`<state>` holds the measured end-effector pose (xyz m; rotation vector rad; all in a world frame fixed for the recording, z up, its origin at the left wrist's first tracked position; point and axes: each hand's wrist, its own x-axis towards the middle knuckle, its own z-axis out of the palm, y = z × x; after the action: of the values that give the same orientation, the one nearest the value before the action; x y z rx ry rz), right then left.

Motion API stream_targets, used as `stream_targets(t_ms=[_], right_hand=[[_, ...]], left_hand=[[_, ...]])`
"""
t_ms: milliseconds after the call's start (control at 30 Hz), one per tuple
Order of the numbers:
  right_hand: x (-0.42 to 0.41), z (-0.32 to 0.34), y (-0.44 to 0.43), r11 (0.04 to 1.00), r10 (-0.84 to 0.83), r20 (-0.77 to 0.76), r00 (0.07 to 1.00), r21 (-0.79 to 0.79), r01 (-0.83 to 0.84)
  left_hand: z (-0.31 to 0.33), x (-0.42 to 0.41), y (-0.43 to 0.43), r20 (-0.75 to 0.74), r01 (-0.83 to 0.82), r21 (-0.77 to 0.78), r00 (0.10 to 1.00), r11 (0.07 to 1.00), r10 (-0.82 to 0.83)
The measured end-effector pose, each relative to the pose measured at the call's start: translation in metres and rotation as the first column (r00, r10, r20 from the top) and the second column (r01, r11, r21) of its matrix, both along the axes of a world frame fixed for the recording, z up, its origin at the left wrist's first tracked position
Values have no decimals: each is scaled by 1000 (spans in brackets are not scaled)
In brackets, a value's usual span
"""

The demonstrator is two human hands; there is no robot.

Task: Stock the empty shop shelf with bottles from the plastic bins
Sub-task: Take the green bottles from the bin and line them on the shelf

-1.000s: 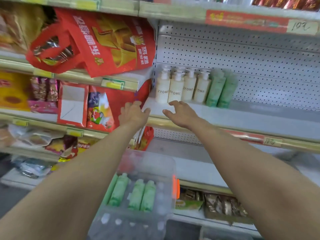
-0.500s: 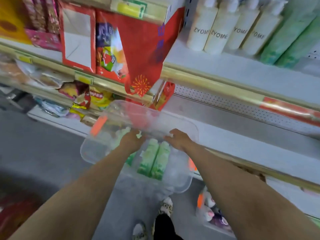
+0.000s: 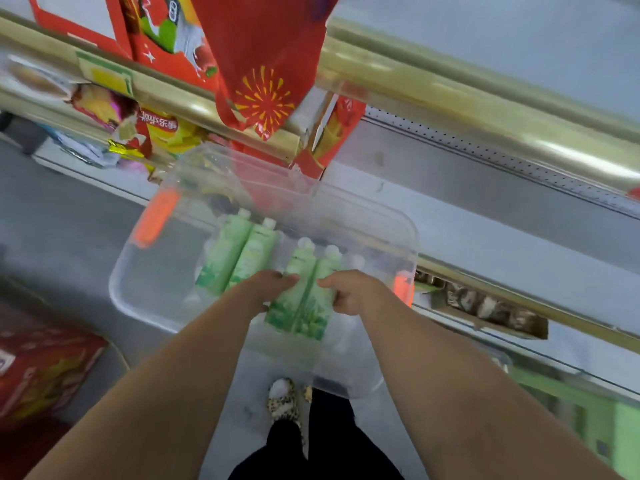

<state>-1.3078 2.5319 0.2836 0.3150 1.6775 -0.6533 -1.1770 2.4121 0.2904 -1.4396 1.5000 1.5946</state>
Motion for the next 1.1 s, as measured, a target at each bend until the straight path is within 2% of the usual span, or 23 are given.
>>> stream_targets(t_ms=[167,267,400,533,767,933,1100], right_hand=[[-3,-17,3,999,20,-28,999,42,-19],[-3,-16,5,998,-62,-25,998,1,62],[-2,-9,4,997,-67,7,998,-41,67],[2,-8,2,997,-46,-5,999,-60,46],[-3,1,-3,987,-86,59,995,-134,93],[-9,29,-5,966,-84,43,995,-239,92],[-6,69,3,941,-71,-15,997,-332,62]], left_hand=[[-8,-2,-1,6,-56,68,998,996,56],[-10,-2,-1,34,-42,74,999,996,40],[-9,-2,1,53,-72,63,996,995,69],[-13,-6,3,0,-181,164,983,970,183],[-14,-8,0,-40,-221,134,973,966,228],[11,-7,-11,-109,-281,133,949,951,296],[52,3,-9,-209,-261,194,931,946,300]])
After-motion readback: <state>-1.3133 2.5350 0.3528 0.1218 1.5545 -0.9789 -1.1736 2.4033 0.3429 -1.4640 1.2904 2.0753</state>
